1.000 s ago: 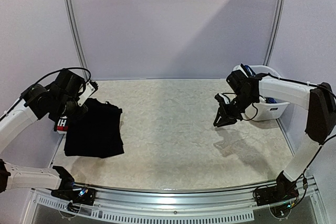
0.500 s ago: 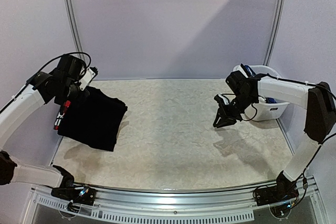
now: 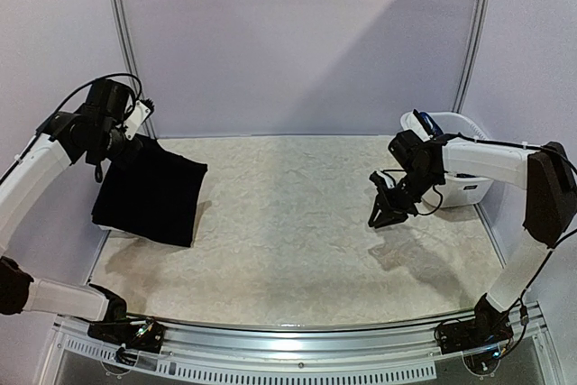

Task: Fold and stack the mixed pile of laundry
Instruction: Place the square-folded T-shirt at the corner of the board.

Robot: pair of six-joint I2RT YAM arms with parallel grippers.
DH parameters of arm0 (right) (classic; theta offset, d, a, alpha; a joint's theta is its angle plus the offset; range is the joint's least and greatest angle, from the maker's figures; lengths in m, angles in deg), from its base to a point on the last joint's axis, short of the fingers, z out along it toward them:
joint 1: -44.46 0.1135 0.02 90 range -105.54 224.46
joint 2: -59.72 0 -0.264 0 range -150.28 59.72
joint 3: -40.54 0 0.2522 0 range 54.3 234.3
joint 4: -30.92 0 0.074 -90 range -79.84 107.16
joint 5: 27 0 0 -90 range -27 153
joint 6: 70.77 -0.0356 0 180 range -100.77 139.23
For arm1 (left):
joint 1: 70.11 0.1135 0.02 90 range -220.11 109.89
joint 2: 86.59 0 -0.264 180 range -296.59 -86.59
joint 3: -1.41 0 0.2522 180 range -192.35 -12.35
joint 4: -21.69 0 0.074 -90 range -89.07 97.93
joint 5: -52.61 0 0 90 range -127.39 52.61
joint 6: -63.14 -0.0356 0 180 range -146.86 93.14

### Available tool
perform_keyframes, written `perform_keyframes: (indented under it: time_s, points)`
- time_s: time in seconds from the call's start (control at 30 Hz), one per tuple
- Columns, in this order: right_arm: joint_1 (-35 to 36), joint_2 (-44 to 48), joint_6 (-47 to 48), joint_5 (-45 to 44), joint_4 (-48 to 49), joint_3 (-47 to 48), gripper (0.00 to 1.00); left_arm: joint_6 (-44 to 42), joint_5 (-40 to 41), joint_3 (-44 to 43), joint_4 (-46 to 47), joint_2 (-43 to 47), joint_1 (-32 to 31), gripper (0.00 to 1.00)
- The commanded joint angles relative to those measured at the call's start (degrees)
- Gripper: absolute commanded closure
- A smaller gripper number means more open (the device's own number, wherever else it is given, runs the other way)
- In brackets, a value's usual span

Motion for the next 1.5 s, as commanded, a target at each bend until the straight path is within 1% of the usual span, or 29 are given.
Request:
perform_keyframes:
  time_s: [0.0, 0.17, 0.5, 0.77, 1.27, 1.47]
  points:
    - [-0.1, 1.6, -0.3, -0.6, 1.1, -0.8, 0.83, -1.5, 0.6, -2.3, 2.0, -0.4, 2.1, 1.00]
    - [-0.2, 1.4, -0.9, -0.6, 1.6, -0.6, 0.83, -3.0, 0.9, -3.2, 2.8, -1.3, 3.4, 1.00]
    - [-0.1, 1.3, -2.0, -0.6, 2.1, -1.2, 0.83, -5.6, -1.9, -4.5, 6.1, -3.6, 8.3, 1.00]
    - [-0.2, 0.8, -2.8, -0.7, 2.3, -1.0, 0.83, -7.3, -4.2, -2.9, 11.8, -6.6, 12.5, 1.00]
    - [-0.1, -2.1, -3.2, -1.6, -0.7, 3.3, 0.83, -8.3, -6.4, -0.3, 20.8, -14.6, 20.2, 1.00]
    - [-0.1, -4.0, -3.2, -1.8, -2.3, 6.3, 0.83, -9.1, -6.0, 1.0, 24.0, -17.6, 22.0, 1.00]
